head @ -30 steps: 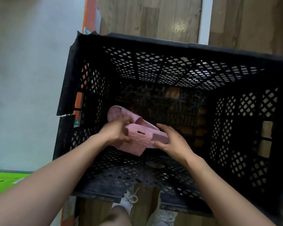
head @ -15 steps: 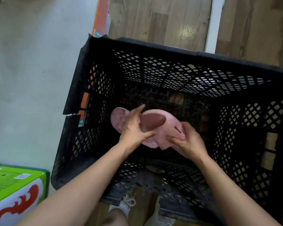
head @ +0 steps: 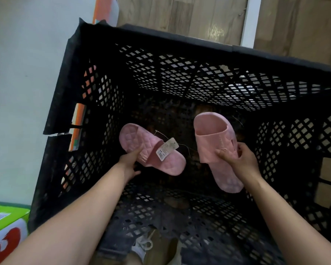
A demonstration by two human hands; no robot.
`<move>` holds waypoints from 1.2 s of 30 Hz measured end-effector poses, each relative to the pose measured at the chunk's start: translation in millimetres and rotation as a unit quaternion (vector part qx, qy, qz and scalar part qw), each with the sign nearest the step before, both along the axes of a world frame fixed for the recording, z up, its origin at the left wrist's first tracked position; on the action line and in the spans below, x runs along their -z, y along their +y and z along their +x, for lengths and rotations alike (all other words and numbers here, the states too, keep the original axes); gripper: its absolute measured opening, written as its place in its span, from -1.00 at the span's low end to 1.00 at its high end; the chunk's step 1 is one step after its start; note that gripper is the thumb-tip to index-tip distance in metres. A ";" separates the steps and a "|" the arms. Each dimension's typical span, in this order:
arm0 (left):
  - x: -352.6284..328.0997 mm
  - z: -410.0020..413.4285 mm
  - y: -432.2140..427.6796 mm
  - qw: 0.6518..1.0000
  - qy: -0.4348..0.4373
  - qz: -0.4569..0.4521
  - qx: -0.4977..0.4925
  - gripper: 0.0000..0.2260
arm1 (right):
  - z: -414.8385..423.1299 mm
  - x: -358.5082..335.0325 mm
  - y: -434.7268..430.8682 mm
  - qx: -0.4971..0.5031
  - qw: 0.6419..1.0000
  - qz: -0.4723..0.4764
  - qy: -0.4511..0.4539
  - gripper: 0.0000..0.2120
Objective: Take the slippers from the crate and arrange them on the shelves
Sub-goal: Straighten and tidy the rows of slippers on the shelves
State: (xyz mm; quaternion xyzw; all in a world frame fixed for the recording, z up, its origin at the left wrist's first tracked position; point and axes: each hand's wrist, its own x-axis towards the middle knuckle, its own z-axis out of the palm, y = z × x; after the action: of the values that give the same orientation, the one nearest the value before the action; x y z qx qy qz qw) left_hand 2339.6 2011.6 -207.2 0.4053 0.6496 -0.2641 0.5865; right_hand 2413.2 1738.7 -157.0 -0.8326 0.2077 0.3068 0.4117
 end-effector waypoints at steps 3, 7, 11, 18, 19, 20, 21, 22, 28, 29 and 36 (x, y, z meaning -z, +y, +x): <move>15.3 2.6 4.6 0.999 -0.029 -0.022 -0.016 -0.33 | 1.1 8.8 7.5 -0.012 1.000 0.014 -0.001 -0.65; 31.4 -2.1 9.8 0.998 -0.035 -0.021 -0.041 -0.24 | -0.2 20.1 15.7 -0.002 1.000 0.016 0.006 -0.60; 34.6 -2.2 -0.9 0.988 -0.050 0.071 -0.124 0.05 | -4.3 20.1 21.7 0.000 1.000 0.019 0.006 -0.62; -7.0 22.3 -33.3 0.974 -0.111 0.191 0.052 -0.32 | -12.2 -13.4 23.0 0.033 0.999 0.035 0.026 -0.62; -16.1 21.7 -35.7 0.971 -0.120 0.187 0.083 -0.33 | -13.0 -23.3 22.3 0.036 0.999 0.034 0.023 -0.60; -27.5 21.0 -37.9 0.970 -0.128 0.180 0.105 -0.33 | -13.6 -33.1 21.9 0.037 0.999 0.033 0.019 -0.56; -36.3 18.5 -38.6 0.967 -0.138 0.173 0.126 -0.34 | -14.2 -43.0 21.1 0.039 0.999 0.028 0.016 -0.53; -51.5 16.7 -39.6 0.966 -0.144 0.161 0.140 -0.35 | -14.5 -54.8 20.2 0.043 0.999 0.026 0.014 -0.51; -137.0 -2.7 -29.9 0.966 -0.166 0.147 0.131 -0.47 | -19.4 -139.9 19.9 0.065 0.996 0.057 0.014 -0.66; -154.9 -3.8 -26.7 0.965 -0.174 0.146 0.128 -0.45 | -20.7 -157.3 22.0 0.064 0.996 0.062 0.011 -0.66; -312.8 6.3 -9.0 0.949 -0.233 0.135 0.163 -0.39 | -30.6 -302.2 36.5 0.061 0.992 0.107 -0.018 -0.66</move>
State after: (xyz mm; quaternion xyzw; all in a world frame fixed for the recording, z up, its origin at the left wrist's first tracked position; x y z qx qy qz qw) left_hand 2345.9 2002.6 105.7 0.6315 0.4495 -0.1645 0.6100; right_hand 2382.6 1775.3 145.1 -0.7749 0.2165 0.2867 0.5201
